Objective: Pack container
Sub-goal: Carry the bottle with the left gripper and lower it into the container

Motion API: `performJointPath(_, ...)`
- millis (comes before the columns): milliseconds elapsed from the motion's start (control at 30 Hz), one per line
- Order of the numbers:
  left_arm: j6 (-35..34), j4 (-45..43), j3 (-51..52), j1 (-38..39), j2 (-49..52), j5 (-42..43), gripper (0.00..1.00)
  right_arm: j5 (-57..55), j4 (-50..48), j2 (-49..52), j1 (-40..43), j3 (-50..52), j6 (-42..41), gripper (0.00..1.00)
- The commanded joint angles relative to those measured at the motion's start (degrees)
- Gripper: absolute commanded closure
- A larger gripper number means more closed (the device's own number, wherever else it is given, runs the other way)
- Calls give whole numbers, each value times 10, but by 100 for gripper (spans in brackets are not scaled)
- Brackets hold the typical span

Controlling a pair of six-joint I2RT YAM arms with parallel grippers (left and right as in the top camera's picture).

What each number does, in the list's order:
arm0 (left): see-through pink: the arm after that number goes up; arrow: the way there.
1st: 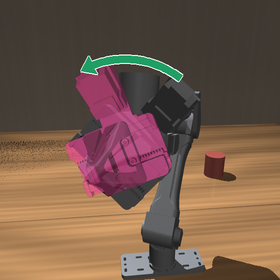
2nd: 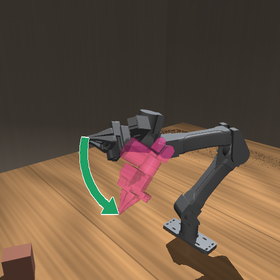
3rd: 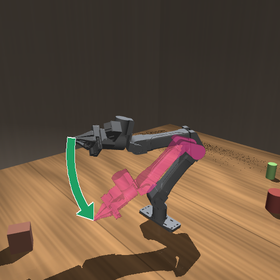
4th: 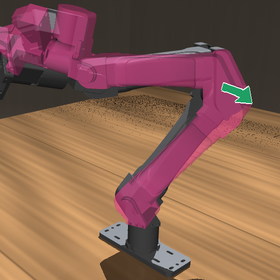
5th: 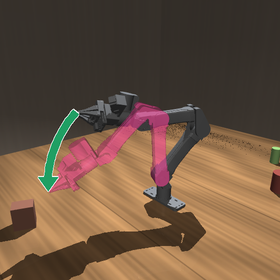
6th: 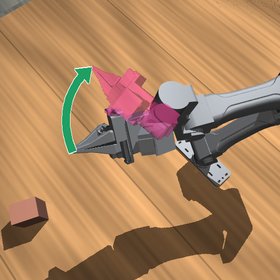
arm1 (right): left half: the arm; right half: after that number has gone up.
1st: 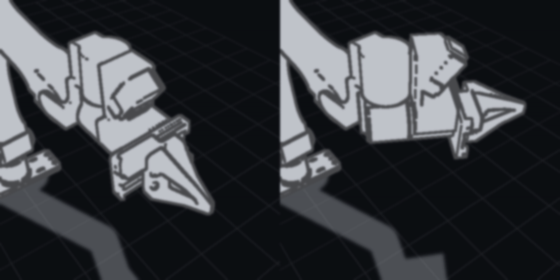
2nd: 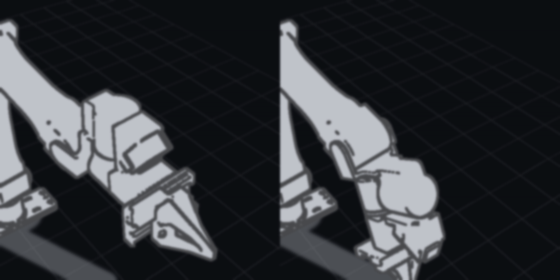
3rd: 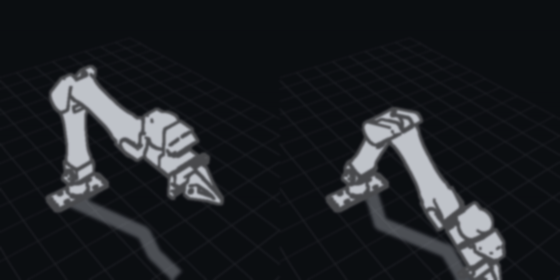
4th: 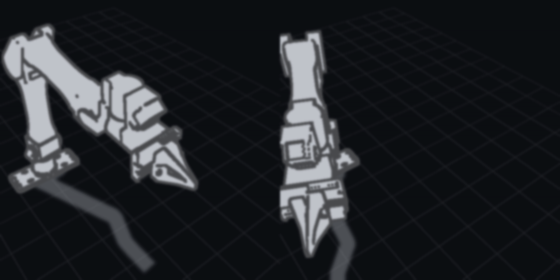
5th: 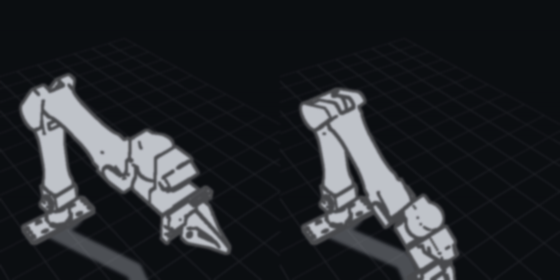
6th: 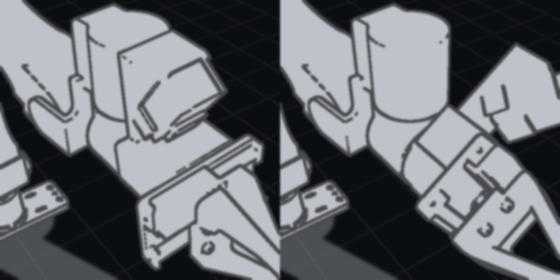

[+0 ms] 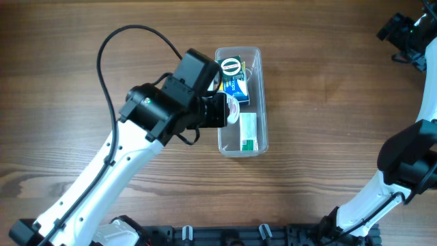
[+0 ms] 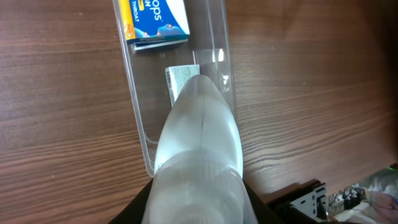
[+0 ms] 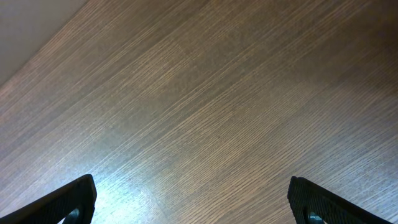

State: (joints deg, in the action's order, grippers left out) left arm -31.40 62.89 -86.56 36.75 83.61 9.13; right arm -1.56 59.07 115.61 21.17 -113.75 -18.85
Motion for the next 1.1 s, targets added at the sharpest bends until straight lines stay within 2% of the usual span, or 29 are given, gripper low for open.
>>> performJointPath(0, -40, -8, -15, 15, 31, -16, 70, -5, -1, 7, -1, -1, -7, 0)
performJointPath(333, -56, -21, -15, 33, 117, -17, 72, -5, -2, 7, -1, -1, -7, 1)
performJointPath(400, -67, -22, -15, 33, 129, -19, 70, -5, -1, 7, -1, -1, -7, 0)
performJointPath(667, -71, -37, -15, 33, 141, -60, 72, -6, -2, 7, -1, -1, -7, 0)
performJointPath(1067, -70, -36, -15, 37, 199, -62, 71, -5, -2, 7, -1, -1, -7, 0)
